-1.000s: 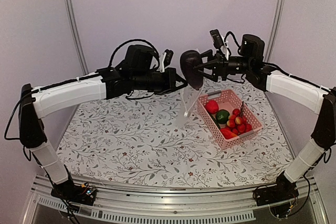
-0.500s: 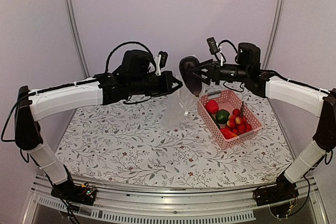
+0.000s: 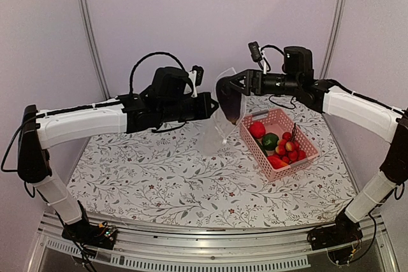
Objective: Place the food in the zip-top bag and seal the zipper
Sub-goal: Place the fake vegetable in the zipper food storage bag, then pick up the fake fruit from the bin.
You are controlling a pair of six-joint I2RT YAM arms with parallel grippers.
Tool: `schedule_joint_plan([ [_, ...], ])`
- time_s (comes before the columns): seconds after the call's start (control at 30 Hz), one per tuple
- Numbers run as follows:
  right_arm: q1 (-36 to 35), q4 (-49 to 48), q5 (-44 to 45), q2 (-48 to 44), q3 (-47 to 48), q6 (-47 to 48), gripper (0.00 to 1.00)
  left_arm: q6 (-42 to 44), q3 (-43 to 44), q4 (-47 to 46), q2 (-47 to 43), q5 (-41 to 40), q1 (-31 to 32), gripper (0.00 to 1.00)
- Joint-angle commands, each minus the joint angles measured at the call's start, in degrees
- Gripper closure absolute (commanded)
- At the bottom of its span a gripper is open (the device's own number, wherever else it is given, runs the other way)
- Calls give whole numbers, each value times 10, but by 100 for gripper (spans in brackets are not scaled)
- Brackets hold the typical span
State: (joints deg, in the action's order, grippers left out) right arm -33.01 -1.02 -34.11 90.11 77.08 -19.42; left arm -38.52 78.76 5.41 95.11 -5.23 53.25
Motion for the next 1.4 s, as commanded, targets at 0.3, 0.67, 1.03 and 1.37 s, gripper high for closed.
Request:
schedule_joint_plan([
  [0.3, -6, 54, 46, 5, 40, 33, 9, 38, -5, 3, -4, -28, 0, 100],
  [0.67, 58, 142, 33, -59, 35, 160, 14, 154, 65, 234, -14, -59, -42, 100],
  [1.03, 183, 289, 24, -102, -22, 293, 33, 286, 120, 377, -22, -130, -55, 100],
  [1.37, 204, 380, 89, -53, -45, 405, 46, 342, 88, 318, -23, -87, -61, 100],
])
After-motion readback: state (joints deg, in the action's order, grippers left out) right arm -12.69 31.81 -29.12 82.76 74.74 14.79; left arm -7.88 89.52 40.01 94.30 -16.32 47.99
